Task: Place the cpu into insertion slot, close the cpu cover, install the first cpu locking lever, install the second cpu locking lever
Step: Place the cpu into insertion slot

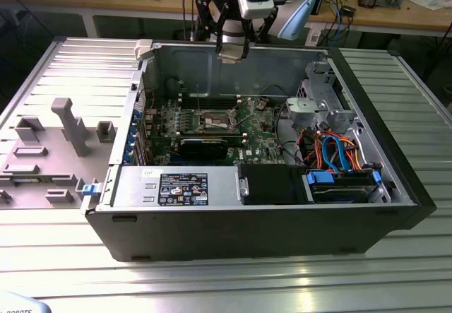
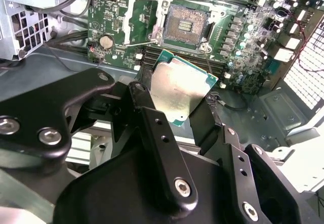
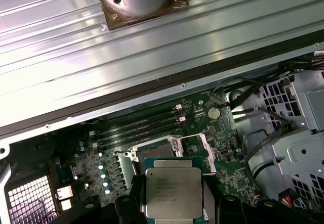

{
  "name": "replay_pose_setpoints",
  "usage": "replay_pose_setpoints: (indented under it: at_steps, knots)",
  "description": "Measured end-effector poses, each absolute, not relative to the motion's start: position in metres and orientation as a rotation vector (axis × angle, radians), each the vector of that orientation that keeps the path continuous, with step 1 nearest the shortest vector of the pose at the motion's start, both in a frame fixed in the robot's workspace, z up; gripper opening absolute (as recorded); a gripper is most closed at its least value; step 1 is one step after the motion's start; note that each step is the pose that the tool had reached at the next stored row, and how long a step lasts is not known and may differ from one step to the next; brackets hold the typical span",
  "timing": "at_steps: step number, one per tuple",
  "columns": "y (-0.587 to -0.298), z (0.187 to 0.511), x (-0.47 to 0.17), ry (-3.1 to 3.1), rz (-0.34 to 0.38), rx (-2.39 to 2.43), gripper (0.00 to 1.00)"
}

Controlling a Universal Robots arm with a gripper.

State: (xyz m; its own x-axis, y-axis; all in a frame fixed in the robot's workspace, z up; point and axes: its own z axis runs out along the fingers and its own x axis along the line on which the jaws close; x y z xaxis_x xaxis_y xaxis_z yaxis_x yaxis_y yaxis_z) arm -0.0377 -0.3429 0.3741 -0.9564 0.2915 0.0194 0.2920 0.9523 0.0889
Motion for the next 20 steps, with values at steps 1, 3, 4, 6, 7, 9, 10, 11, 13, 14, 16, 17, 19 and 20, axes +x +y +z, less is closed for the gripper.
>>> replay_pose_setpoints:
  at_steps: [1, 3, 4, 6, 7, 9, 10, 11, 13, 14, 16, 17, 19, 20]
  knots:
    - [-0.3429, 0.3741, -0.0378, -3.098, -0.143, -0.465, 0.54]
    - [-0.3429, 0.3740, -0.0381, -3.097, -0.143, -0.469, 0.54]
    - [-0.3429, 0.3740, -0.0383, -3.097, -0.143, -0.472, 0.54]
    - [-0.3429, 0.3739, -0.0385, -3.096, -0.143, -0.477, 0.54]
    - [-0.3429, 0.3739, -0.0386, -3.096, -0.143, -0.479, 0.54]
    - [-0.3429, 0.3739, -0.0388, -3.096, -0.143, -0.483, 0.54]
    - [-0.3429, 0.3739, -0.0389, -3.095, -0.143, -0.484, 0.54]
    - [-0.3429, 0.3738, -0.0390, -3.095, -0.143, -0.486, 0.54]
    - [-0.3429, 0.3738, -0.0392, -3.095, -0.143, -0.491, 0.54]
    - [-0.3429, 0.3738, -0.0393, -3.094, -0.143, -0.493, 0.54]
    - [-0.3429, 0.3738, -0.0396, -3.094, -0.143, -0.495, 0.54]
    - [-0.3429, 0.3737, -0.0398, -3.093, -0.143, -0.500, 0.54]
    - [-0.3429, 0.3737, -0.0399, -3.093, -0.143, -0.503, 0.54]
    - [-0.3429, 0.3737, -0.0400, -3.093, -0.143, -0.505, 0.54]
